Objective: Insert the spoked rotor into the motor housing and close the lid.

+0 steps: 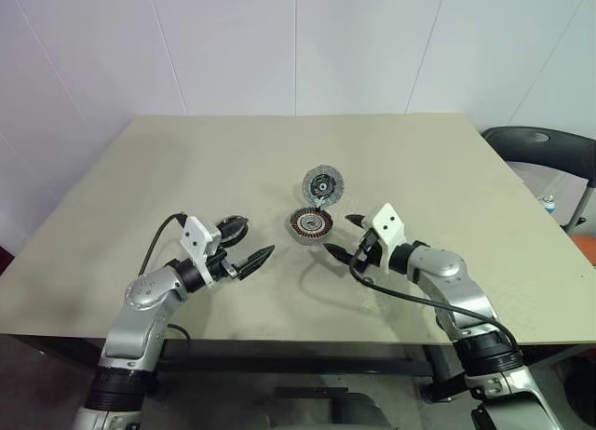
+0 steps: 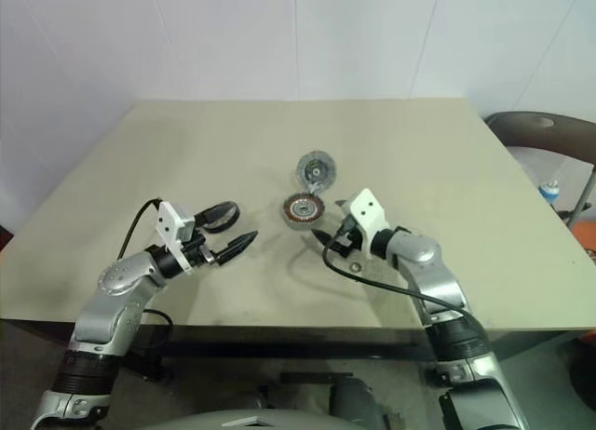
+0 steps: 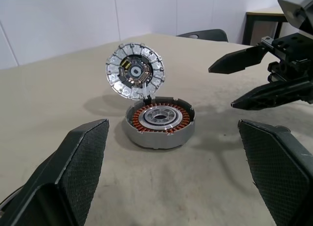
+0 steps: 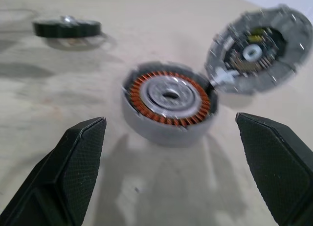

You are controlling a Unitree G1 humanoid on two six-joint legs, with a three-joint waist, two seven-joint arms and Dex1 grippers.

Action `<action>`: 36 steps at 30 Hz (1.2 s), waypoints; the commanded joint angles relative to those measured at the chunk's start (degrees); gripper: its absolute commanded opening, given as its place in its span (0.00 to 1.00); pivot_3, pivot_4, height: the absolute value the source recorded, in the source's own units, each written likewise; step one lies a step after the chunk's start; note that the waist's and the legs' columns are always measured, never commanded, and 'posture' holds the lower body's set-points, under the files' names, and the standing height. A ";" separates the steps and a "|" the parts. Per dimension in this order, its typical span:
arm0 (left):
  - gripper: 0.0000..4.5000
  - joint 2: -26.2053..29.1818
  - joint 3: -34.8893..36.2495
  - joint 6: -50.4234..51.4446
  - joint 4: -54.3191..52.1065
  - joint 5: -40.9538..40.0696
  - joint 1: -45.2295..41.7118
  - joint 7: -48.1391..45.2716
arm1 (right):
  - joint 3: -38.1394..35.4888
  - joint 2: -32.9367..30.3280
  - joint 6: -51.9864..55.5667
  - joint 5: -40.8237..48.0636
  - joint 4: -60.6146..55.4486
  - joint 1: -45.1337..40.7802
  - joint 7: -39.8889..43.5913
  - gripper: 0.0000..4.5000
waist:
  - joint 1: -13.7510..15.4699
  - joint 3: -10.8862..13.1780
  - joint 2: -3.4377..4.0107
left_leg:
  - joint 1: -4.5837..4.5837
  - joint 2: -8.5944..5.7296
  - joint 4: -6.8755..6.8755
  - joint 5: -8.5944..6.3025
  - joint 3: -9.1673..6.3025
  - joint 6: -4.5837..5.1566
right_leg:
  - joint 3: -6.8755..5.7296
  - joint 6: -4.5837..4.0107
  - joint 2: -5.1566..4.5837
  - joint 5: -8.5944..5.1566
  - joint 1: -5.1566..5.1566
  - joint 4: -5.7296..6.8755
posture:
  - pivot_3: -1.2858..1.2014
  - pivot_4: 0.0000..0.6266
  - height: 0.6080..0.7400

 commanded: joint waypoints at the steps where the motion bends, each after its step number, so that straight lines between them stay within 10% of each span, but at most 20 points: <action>1: 1.00 0.51 0.65 -1.05 -0.63 -0.13 -1.25 -0.53 | -1.70 -0.74 -0.33 0.60 -0.10 -1.48 0.06 0.99 | 0.00 0.00 0.00 | 0.00 0.00 0.00 0.00 0.00 0.00 | 0.00 0.00 0.00 0.00 0.00 0.00 | 0.52 0.00 1.00; 36: 1.00 1.02 -0.70 1.98 -1.02 -0.27 -4.00 -2.15 | 0.88 -13.67 -0.47 -0.21 -6.00 9.57 13.46 0.99 | 0.08 0.01 -0.10 | 0.02 0.01 0.01 -0.05 0.12 0.09 | 0.10 0.01 0.01 0.00 0.01 -0.01 | 0.52 0.00 1.00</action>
